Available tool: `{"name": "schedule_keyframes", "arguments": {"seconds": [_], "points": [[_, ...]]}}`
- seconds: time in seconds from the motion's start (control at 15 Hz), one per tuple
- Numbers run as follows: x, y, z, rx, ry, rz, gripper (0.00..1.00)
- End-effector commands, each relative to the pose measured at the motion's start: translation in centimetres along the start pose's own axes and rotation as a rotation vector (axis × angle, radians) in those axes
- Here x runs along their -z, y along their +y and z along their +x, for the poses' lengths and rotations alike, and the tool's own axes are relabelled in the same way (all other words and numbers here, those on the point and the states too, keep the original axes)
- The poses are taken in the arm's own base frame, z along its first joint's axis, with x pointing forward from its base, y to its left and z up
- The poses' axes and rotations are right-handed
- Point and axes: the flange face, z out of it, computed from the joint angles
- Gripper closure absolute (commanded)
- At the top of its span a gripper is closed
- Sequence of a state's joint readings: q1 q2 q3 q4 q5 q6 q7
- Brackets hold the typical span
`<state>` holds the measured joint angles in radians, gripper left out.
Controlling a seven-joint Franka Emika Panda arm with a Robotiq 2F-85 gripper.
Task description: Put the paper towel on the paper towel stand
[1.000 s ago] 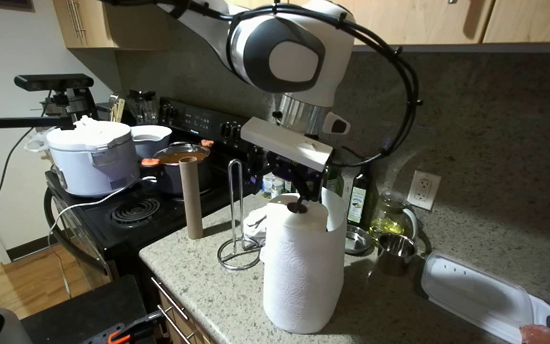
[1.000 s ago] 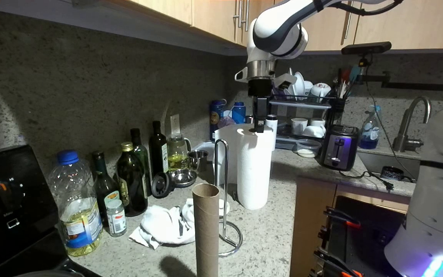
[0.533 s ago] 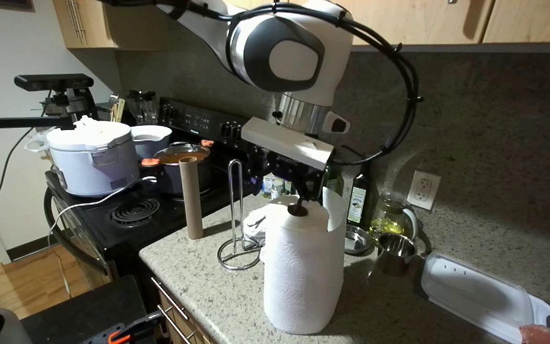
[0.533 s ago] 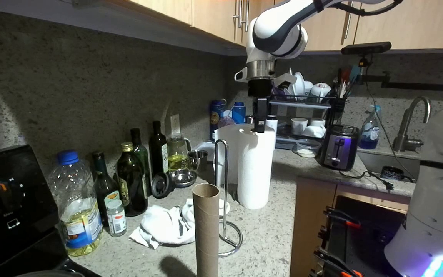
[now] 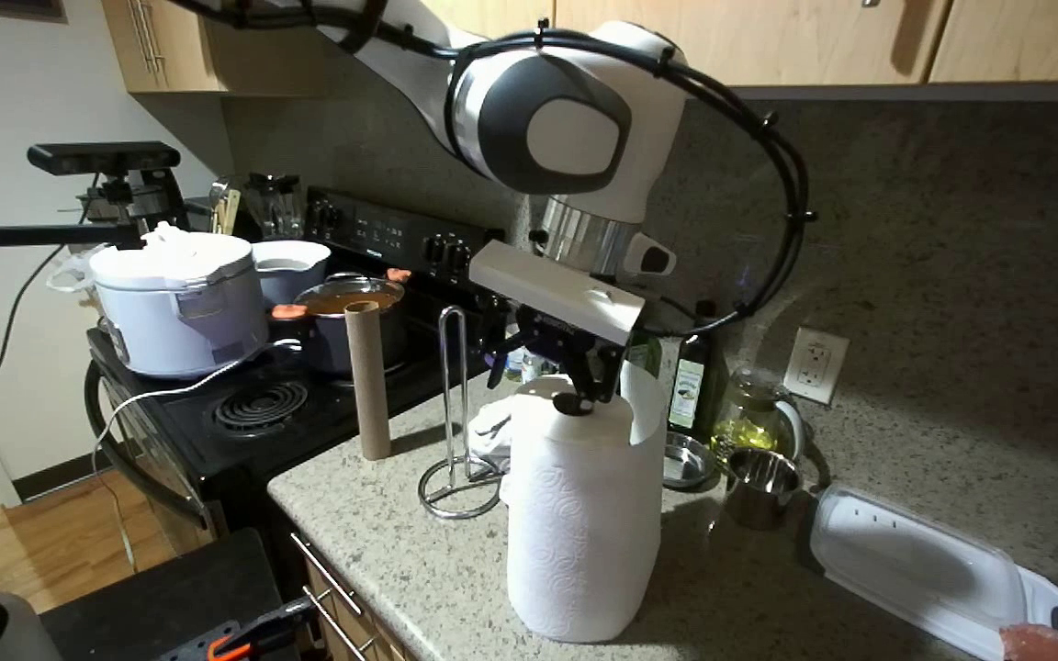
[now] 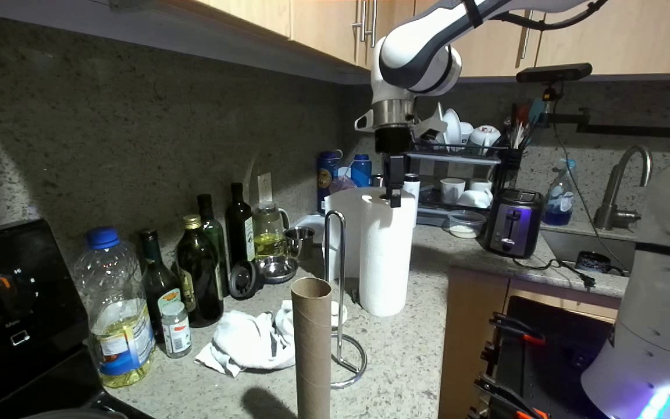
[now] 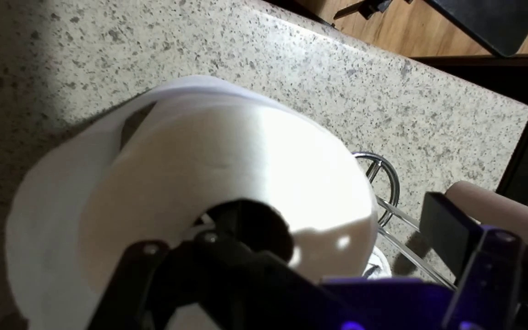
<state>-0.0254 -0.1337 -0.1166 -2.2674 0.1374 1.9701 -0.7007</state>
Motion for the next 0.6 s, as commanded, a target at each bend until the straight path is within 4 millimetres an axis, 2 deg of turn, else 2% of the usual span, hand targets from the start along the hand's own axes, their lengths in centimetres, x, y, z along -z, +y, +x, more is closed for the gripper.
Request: {"name": "schedule_keyframes", "arguments": {"seconds": [0.0,0.13,0.2,0.27,0.33,0.53], "points": [[-0.66,0.28,0.16,0.006,-0.035,-0.001,0.0],[-1.07,0.41,0.29,0.005,-0.044,-0.006,0.02],[-1.09,0.42,0.29,0.004,-0.044,-0.013,0.26],[-1.19,0.47,0.32,0.004,-0.047,-0.016,0.26],[-1.23,0.49,0.29,0.003,-0.05,-0.017,0.32],[-1.28,0.57,0.3,0.003,-0.052,-0.023,0.55]]}}
